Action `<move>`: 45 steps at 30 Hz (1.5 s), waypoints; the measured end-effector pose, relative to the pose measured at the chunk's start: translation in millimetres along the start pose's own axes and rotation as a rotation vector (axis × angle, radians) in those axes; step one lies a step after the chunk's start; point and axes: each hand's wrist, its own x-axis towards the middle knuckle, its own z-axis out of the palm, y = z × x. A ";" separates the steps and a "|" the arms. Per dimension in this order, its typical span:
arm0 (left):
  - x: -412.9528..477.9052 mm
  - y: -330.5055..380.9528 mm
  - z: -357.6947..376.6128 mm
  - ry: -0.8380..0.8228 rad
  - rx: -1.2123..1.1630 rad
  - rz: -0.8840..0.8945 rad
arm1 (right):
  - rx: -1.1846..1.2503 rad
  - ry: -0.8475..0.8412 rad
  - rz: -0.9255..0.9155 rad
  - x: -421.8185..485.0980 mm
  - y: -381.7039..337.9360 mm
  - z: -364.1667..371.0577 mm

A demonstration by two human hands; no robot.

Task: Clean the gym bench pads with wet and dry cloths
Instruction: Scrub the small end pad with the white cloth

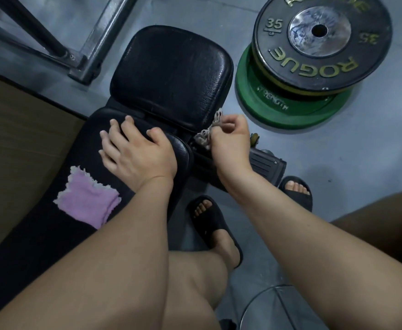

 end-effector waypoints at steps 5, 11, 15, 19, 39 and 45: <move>0.9 -1.6 1.3 0.014 0.010 0.009 | -0.042 0.110 -0.190 44.6 -26.3 -3.8; -0.5 0.0 -0.3 0.014 0.001 0.010 | -0.052 0.060 -0.249 53.2 -32.6 -10.2; -0.3 0.5 -2.0 0.009 -0.005 0.013 | 0.012 0.091 -0.210 55.8 -34.0 -9.7; -0.4 0.7 -1.6 0.000 -0.004 0.011 | 0.030 0.171 -0.250 62.6 -41.3 1.3; -0.4 2.4 -4.9 -0.014 0.002 0.015 | -0.406 -0.170 -0.288 123.7 -102.6 15.1; 1.2 2.3 -7.4 -0.047 -0.001 0.009 | -0.455 -0.188 -0.326 102.3 -79.8 -8.5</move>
